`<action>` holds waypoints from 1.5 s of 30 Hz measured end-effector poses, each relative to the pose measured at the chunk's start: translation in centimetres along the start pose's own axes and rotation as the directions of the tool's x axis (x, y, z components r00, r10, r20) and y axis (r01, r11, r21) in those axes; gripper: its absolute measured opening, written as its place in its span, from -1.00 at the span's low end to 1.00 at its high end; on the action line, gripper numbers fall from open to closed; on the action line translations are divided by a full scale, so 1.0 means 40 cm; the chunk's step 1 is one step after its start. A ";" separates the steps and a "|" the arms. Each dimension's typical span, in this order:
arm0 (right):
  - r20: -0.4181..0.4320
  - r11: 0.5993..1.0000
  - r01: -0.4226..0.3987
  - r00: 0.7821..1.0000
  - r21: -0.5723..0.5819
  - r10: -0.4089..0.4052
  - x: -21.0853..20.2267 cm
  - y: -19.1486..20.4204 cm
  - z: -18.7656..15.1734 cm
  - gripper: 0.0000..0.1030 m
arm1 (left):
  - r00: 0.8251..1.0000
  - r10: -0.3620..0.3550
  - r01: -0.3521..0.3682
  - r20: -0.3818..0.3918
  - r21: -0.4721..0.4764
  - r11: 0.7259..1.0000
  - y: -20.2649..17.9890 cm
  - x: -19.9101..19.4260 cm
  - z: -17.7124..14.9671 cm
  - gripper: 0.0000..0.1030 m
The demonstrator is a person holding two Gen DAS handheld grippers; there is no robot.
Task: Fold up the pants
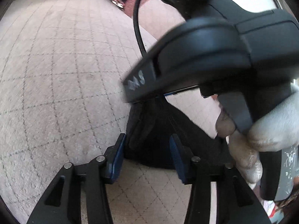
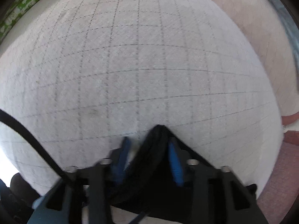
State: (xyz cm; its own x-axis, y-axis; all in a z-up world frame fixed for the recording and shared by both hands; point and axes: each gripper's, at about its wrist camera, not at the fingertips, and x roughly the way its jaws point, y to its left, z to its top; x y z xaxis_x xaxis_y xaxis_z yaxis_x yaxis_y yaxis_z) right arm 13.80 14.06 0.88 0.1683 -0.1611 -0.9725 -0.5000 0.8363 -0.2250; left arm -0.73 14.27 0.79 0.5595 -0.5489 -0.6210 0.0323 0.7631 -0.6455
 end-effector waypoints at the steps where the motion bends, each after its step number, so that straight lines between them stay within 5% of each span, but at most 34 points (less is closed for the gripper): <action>1: 0.011 1.000 0.013 1.000 -0.008 -0.013 -0.001 0.000 -0.014 -0.60 | 0.999 -0.028 0.028 -0.028 -0.011 1.000 0.003 0.007 -0.001 -0.73; 5: 0.070 0.999 0.031 0.997 -0.019 -0.030 -0.017 0.015 -0.060 -0.75 | 0.989 -0.130 0.123 -0.077 -0.094 0.988 0.022 0.015 -0.005 -0.80; 12: 0.146 0.999 -0.043 0.989 0.017 0.040 -0.071 0.010 -0.141 -0.76 | 0.987 -0.151 0.144 -0.063 -0.099 0.985 -0.009 -0.017 -0.028 -0.80; 23: 0.240 0.984 -0.151 0.963 0.091 0.125 -0.145 -0.177 -0.253 -0.76 | 0.988 -0.144 0.137 -0.053 -0.117 0.984 -0.083 -0.024 -0.029 -0.80; 31: 0.294 0.952 -0.245 0.938 0.185 0.184 -0.138 -0.358 -0.327 -0.76 | 0.987 -0.122 0.122 -0.105 -0.008 0.993 -0.189 0.007 -0.011 -0.79; 45: 0.332 0.872 -0.310 0.925 0.378 0.184 -0.071 -0.628 -0.498 -0.76 | 0.969 -0.074 0.103 -0.236 0.110 0.989 -0.406 0.233 -0.070 -0.79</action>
State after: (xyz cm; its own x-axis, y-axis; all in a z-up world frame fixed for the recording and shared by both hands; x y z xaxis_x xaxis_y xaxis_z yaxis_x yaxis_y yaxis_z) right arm 8.95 -16.92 8.09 0.3460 0.1792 -0.9210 -0.1669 0.9777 0.1275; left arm 1.62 -4.21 4.24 0.3445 -0.6691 -0.6585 0.1809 0.7356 -0.6528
